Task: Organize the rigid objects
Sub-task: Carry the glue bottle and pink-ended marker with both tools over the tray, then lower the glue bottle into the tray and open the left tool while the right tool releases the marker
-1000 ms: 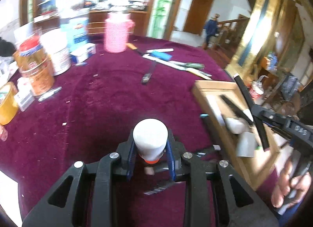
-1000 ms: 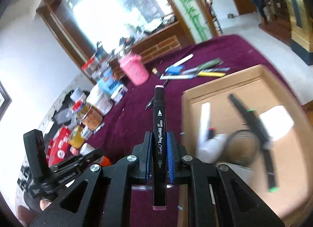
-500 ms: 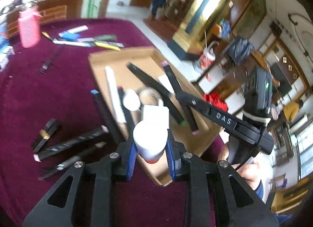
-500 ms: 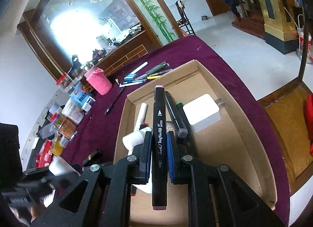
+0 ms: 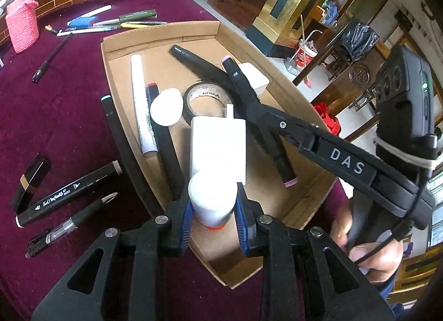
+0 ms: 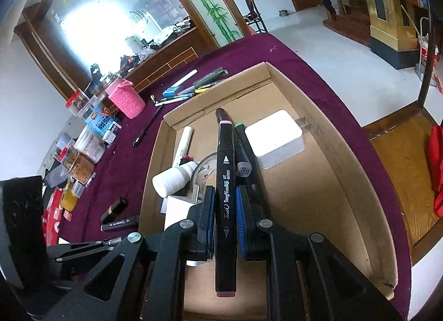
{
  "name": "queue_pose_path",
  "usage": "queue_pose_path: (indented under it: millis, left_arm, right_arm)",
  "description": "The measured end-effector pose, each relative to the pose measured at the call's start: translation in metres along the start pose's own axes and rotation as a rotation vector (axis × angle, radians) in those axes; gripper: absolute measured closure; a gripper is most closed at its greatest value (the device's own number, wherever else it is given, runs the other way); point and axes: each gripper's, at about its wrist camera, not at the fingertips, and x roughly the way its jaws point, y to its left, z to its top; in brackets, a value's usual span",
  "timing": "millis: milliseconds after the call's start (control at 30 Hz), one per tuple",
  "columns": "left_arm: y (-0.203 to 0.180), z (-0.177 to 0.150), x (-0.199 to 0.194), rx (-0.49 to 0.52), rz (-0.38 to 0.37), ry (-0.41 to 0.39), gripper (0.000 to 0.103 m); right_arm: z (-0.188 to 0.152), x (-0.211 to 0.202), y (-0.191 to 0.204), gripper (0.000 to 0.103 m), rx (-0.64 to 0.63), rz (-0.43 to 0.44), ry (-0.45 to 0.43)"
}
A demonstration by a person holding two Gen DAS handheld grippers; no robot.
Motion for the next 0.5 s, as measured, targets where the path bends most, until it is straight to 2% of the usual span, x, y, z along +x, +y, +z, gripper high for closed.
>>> queue_pose_path:
  millis: [167, 500]
  left_arm:
    - [-0.0027, -0.0002, 0.0023, 0.019, 0.032, -0.010, 0.079]
    - [0.0059, 0.0046, 0.0080, -0.006, -0.012, -0.032, 0.078]
  right_arm:
    - [-0.0016, 0.0052, 0.0017, 0.090, -0.008, -0.013, 0.016]
    - [-0.0025, 0.0069, 0.0033, 0.090, -0.022, -0.046, 0.019]
